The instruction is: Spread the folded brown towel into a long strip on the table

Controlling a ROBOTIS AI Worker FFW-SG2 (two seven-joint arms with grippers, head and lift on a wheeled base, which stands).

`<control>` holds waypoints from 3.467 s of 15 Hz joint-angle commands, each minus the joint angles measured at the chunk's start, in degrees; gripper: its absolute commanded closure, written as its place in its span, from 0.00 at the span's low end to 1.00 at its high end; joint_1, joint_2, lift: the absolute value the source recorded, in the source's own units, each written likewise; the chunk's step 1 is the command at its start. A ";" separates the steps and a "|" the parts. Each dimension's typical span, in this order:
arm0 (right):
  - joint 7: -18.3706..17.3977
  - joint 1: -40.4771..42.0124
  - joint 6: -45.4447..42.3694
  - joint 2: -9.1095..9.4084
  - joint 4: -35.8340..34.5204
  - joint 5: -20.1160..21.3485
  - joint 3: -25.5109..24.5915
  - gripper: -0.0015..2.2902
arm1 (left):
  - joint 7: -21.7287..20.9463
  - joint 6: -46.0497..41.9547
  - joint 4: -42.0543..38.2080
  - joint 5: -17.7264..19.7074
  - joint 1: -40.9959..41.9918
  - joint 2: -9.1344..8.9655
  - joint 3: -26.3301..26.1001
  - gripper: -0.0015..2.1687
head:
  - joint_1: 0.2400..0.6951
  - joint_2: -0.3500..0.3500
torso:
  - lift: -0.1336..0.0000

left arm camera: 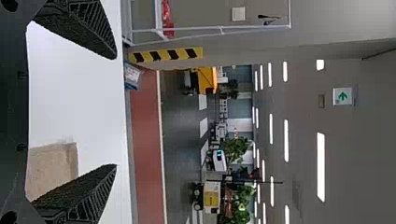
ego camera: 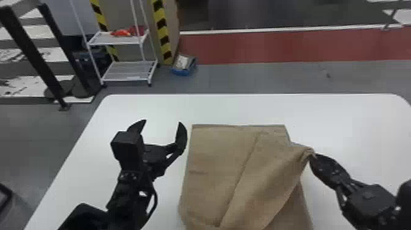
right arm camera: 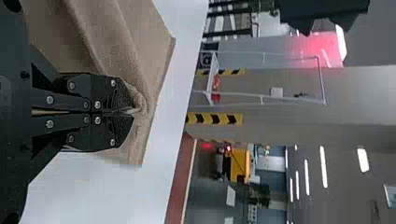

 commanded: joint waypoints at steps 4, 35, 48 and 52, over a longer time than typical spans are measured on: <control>4.76 -5.89 3.09 1.50 6.11 -6.12 -23.58 0.65 | -0.19 0.18 0.14 -0.61 0.09 -0.12 -0.15 0.02 | 1.00 0.32 | 0.15; 4.85 -16.17 9.24 1.94 11.12 -1.99 -11.71 0.65 | -13.20 10.90 19.30 0.00 -10.72 -5.48 -5.95 0.31 | 1.00 0.16 | 0.15; 5.03 -17.22 9.42 -0.08 11.20 -1.20 -12.07 0.65 | -12.50 10.02 10.16 0.18 -5.09 -4.78 -0.50 0.79 | 1.00 0.19 | 0.15; 6.79 -19.33 11.00 -3.95 11.12 -1.20 -13.91 0.65 | -11.01 15.65 -7.24 1.32 2.03 -4.78 11.89 0.79 | 1.00 0.25 | 0.15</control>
